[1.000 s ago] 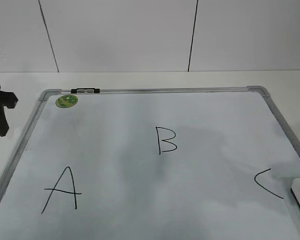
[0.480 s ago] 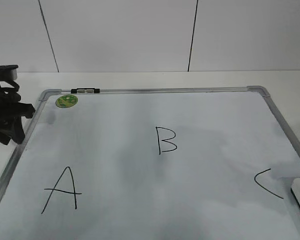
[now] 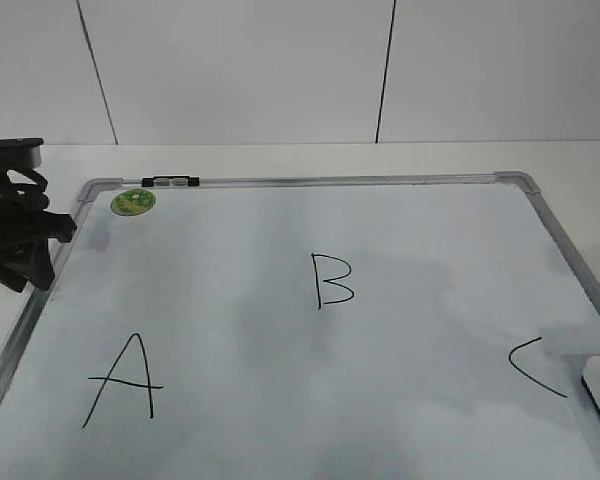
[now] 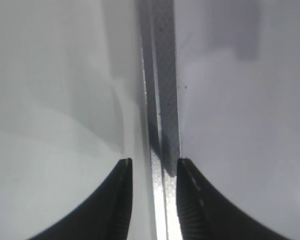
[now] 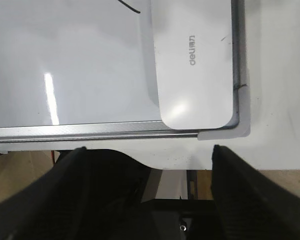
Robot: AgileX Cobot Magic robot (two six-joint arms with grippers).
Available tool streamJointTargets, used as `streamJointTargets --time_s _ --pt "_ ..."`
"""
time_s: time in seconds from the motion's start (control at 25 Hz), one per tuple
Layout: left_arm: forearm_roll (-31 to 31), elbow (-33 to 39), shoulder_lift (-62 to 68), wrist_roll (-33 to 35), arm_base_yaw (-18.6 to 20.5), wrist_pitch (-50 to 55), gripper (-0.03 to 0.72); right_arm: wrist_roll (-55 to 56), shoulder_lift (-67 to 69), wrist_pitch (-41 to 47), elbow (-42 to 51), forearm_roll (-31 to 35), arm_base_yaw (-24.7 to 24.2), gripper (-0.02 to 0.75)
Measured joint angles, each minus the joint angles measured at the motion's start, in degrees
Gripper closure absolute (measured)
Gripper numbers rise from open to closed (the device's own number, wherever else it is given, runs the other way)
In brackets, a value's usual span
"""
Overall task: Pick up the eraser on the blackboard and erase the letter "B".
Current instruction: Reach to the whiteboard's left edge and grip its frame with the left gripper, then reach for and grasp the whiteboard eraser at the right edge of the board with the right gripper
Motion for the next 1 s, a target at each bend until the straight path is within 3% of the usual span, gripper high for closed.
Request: streamJointTargets --time_s 0.72,0.92,1.0 --pt "1.11 -0.73 2.0 0.11 0.0 0.08 0.491 0.0 0.0 0.0 0.0 0.0 0.0 0.153" --pt "0.7 -0.73 2.0 0.0 0.0 0.21 0.645 0.0 0.0 0.0 0.0 0.0 0.0 0.153" --pt "-0.08 -0.76 2.0 -0.41 0.0 0.35 0.664 0.0 0.0 0.0 0.0 0.0 0.0 0.153"
